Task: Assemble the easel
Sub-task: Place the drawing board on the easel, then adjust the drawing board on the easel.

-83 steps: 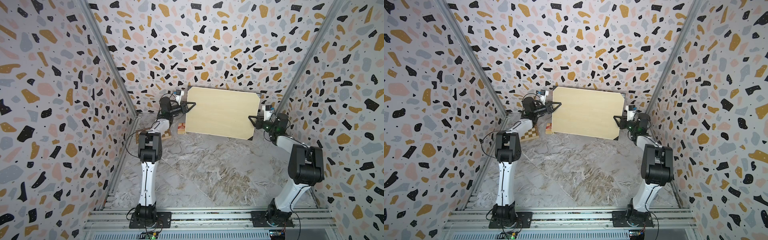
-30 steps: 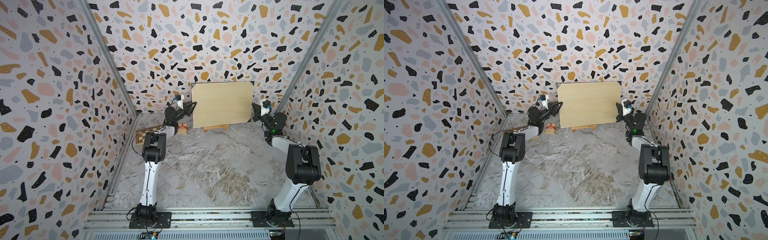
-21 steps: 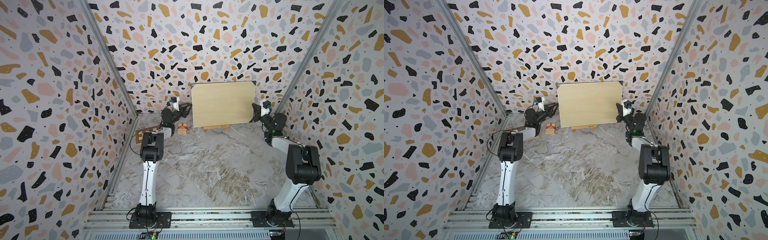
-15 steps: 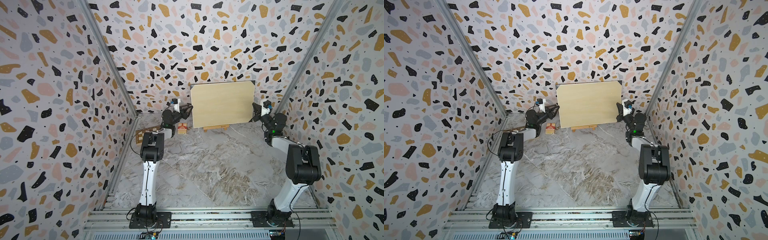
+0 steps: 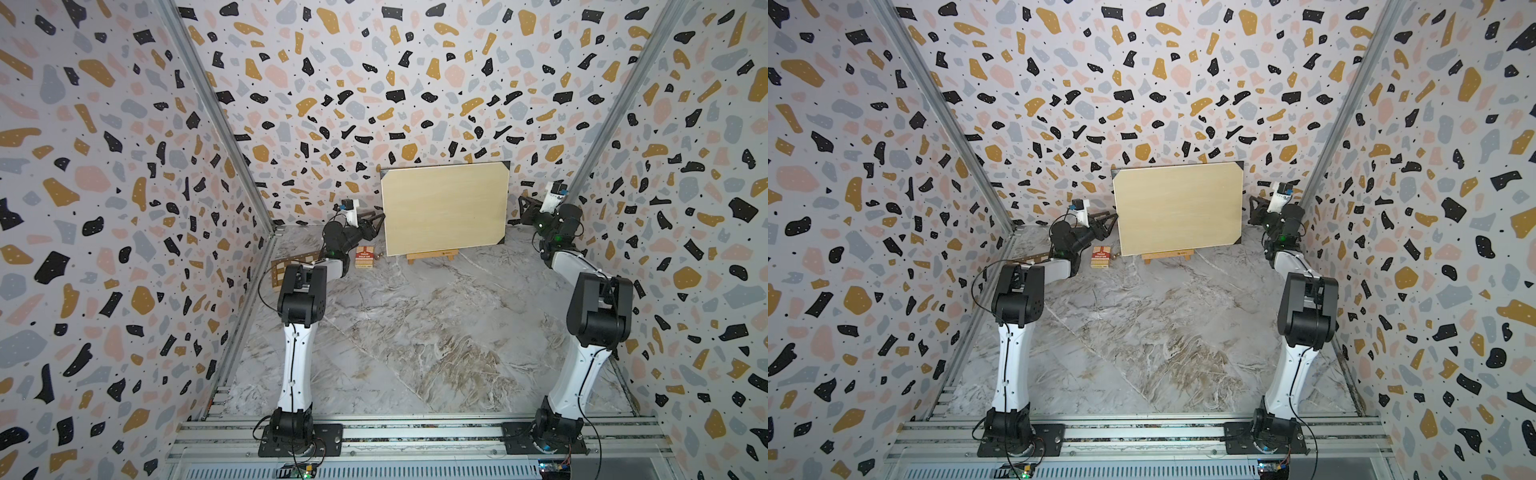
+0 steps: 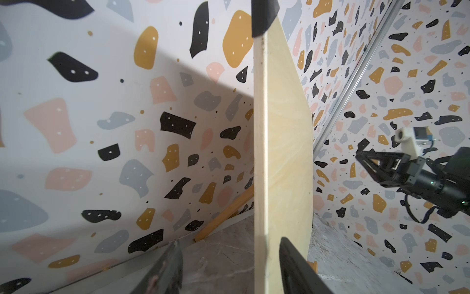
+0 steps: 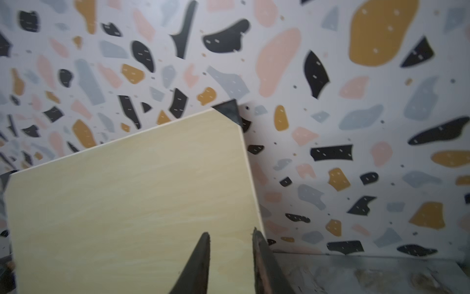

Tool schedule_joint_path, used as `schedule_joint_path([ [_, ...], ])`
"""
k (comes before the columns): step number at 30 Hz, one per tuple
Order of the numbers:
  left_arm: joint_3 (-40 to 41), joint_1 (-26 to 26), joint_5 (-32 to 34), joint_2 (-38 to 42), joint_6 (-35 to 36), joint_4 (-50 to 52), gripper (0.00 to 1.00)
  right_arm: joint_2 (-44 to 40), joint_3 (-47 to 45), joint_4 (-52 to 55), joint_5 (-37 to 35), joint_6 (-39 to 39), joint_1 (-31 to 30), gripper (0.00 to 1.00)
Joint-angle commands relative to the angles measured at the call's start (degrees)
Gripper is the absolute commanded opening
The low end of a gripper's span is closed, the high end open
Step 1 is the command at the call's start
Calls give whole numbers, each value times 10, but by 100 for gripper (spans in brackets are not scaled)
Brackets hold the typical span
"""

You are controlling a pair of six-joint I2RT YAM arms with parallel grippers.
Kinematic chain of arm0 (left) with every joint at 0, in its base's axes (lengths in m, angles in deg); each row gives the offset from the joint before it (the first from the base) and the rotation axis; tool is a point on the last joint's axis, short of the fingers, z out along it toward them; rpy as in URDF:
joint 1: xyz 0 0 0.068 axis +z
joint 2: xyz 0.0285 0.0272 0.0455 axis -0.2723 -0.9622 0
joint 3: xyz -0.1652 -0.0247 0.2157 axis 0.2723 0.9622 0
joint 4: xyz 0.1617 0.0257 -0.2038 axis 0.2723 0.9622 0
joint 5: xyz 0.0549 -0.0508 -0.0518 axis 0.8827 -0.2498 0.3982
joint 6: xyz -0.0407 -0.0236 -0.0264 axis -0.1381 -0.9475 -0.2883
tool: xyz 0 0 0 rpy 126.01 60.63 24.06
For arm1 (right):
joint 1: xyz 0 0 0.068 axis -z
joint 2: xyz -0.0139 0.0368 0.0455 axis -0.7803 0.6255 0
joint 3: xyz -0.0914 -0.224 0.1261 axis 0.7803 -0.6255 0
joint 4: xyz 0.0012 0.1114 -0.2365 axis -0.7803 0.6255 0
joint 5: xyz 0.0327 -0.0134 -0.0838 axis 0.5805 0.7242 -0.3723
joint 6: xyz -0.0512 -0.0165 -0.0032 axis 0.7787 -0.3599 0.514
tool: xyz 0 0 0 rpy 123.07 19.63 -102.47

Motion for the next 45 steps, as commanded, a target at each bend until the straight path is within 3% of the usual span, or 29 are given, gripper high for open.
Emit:
schedule_joint_path([
  [1, 6, -2, 4, 37, 6, -13, 60, 43, 67, 137, -42, -56, 2, 32],
  [12, 3, -15, 25, 43, 5, 32, 65, 200, 270, 252, -11, -82, 5, 42],
  [19, 5, -18, 24, 47, 5, 48, 67, 273, 371, 288, 60, -69, 4, 49],
  [29, 21, -16, 26, 59, 10, 74, 70, 247, 318, 238, 177, -40, -4, 54],
  [40, 62, 7, 14, 72, -13, 50, 71, 190, 214, 185, 213, -12, -16, 56],
  [43, 107, 13, 38, 94, -21, 20, 73, 180, 197, 182, 200, -6, -16, 56],
  [45, 118, 15, 52, 113, -11, 53, 73, 174, 187, 179, 192, -8, -14, 56],
])
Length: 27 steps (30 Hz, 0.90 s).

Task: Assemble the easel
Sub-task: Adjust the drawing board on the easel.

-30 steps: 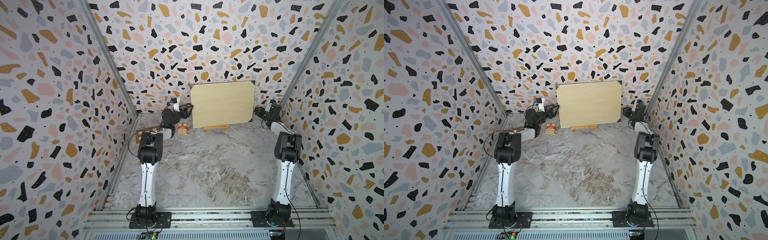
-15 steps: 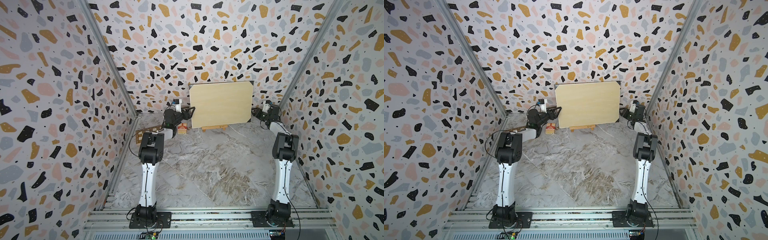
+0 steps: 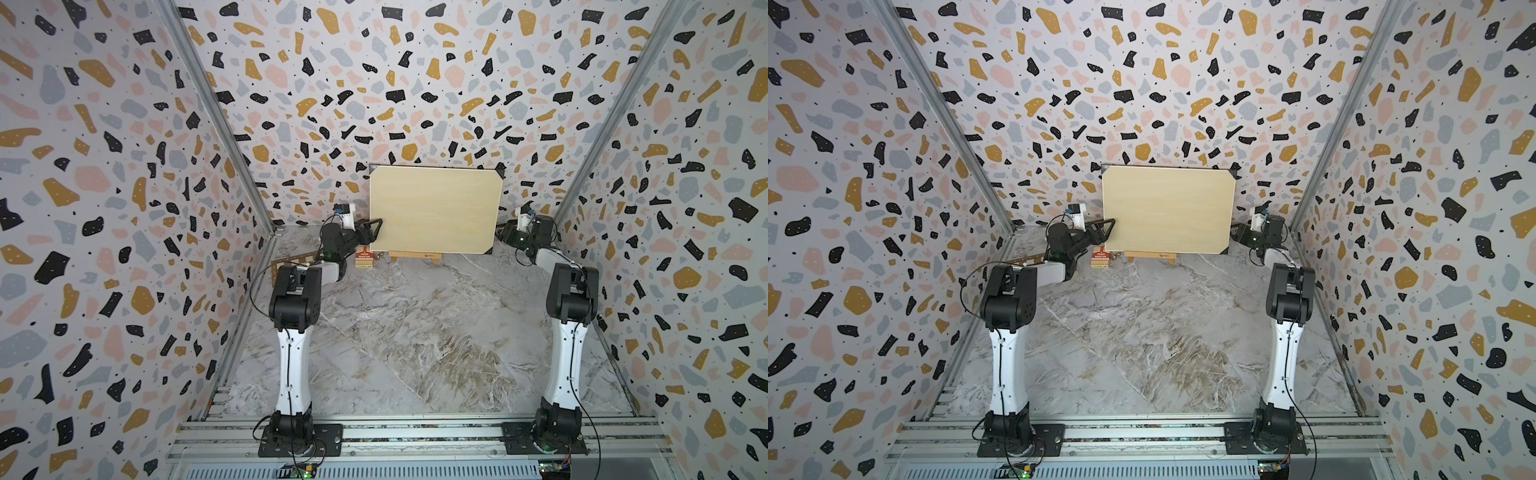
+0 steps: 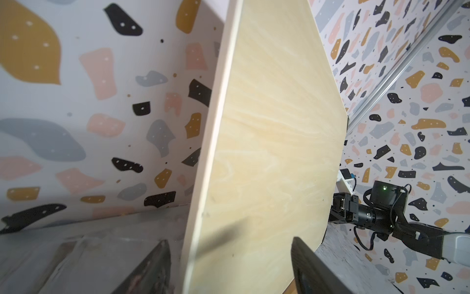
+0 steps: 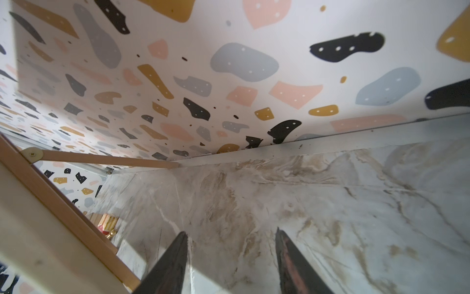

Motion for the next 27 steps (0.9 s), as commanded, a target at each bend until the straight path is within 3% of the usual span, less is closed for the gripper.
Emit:
schedule_joint_path([
  [1, 23, 6, 32, 47, 15, 0, 74, -50, -15, -27, 2, 13, -4, 56],
  [4, 53, 6, 62, 78, 27, 26, 75, -65, -37, -42, -11, 17, -3, 57],
  [8, 108, -2, 100, 126, -13, 58, 74, -70, -41, -39, -19, 21, -1, 57],
  [14, 139, -51, 138, 192, -29, 209, 70, -69, -36, -31, -23, 31, 1, 58],
  [17, 117, -78, 149, 189, -30, 279, 70, -66, -32, -27, -24, 30, 0, 58],
  [27, 61, -106, 150, 127, -77, 341, 68, -66, -31, -26, -33, 34, -2, 58],
])
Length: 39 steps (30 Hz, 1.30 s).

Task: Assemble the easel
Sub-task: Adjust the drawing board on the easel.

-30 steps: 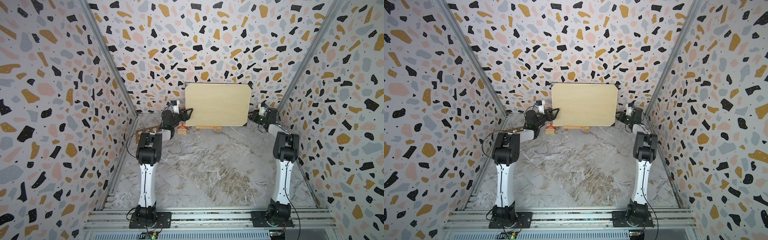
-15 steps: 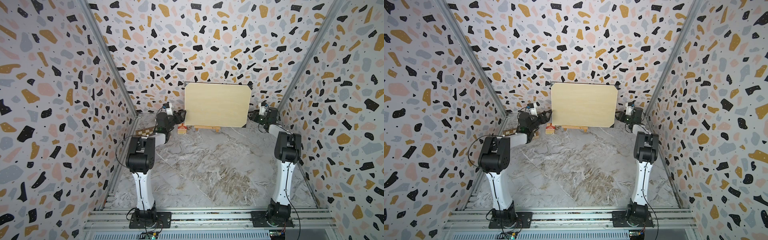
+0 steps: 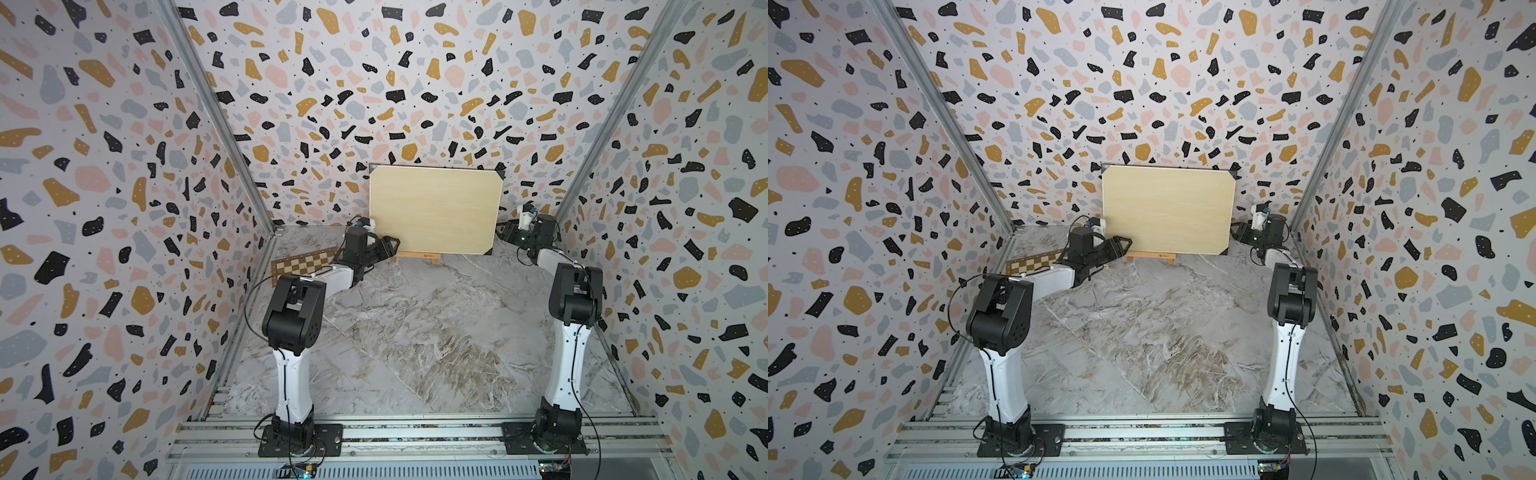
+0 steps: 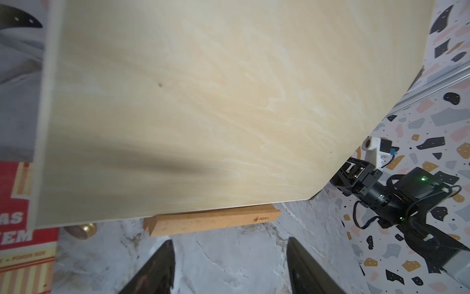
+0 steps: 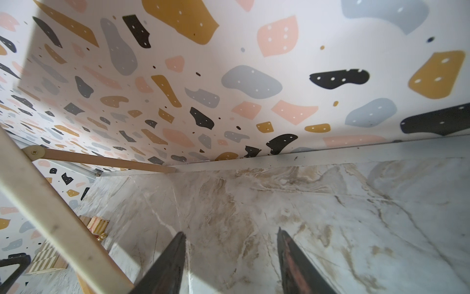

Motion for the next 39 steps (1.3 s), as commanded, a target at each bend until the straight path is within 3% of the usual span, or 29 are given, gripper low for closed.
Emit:
schedule_joint_path([
  [1, -15, -2, 21, -11, -15, 33, 67, -33, 8, 2, -4, 11, -2, 59],
  [4, -18, -4, 43, -13, -9, 58, 68, -33, 10, 2, -8, 14, -6, 59],
  [14, -78, -6, 19, -66, 5, 57, 68, -24, 18, 0, -11, 13, -10, 60],
  [23, -82, -15, -4, -87, 6, 27, 67, -26, 18, 5, -8, 25, -15, 60],
  [39, -92, -39, -26, -90, 17, 28, 65, -73, -62, -50, -3, 13, -38, 61],
])
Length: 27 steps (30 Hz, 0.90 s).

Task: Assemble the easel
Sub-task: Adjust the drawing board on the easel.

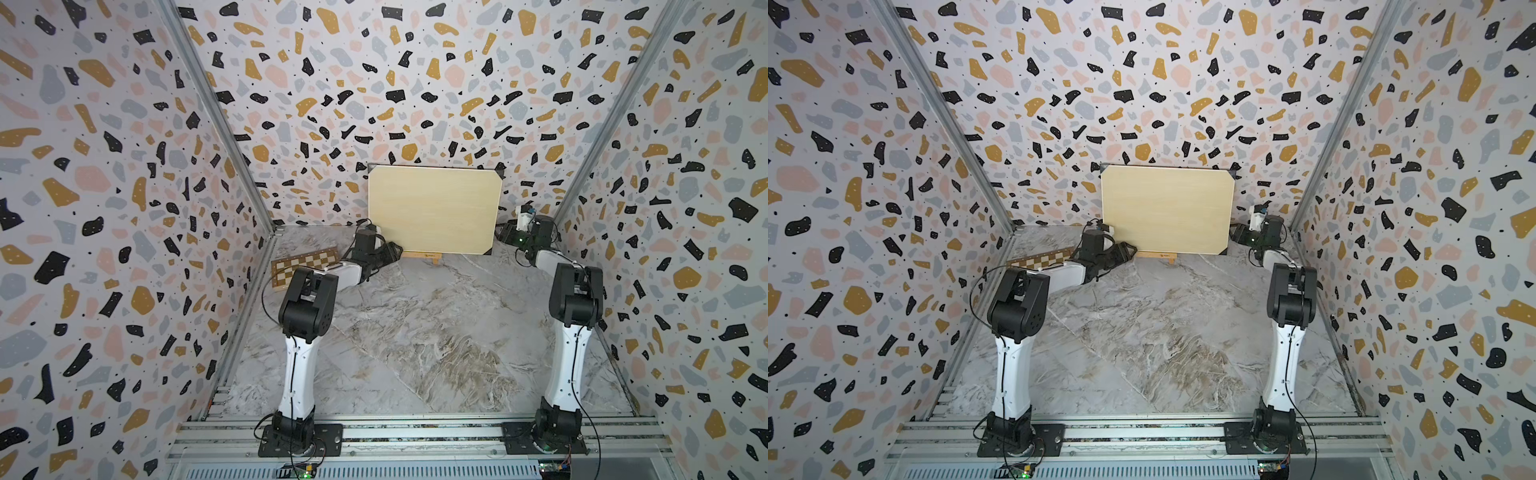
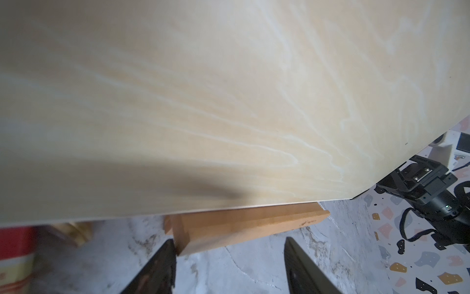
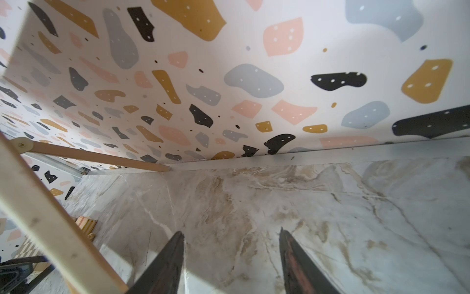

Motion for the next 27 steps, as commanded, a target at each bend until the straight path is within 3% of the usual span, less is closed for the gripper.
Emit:
schedule_joint_path([
  [1, -18, -22, -35, -3, 10, -25, 65, -42, -17, -34, 29, -13, -25, 61],
  [27, -18, -31, -32, 12, 24, -5, 66, -22, -22, -11, 15, -8, -32, 62],
])
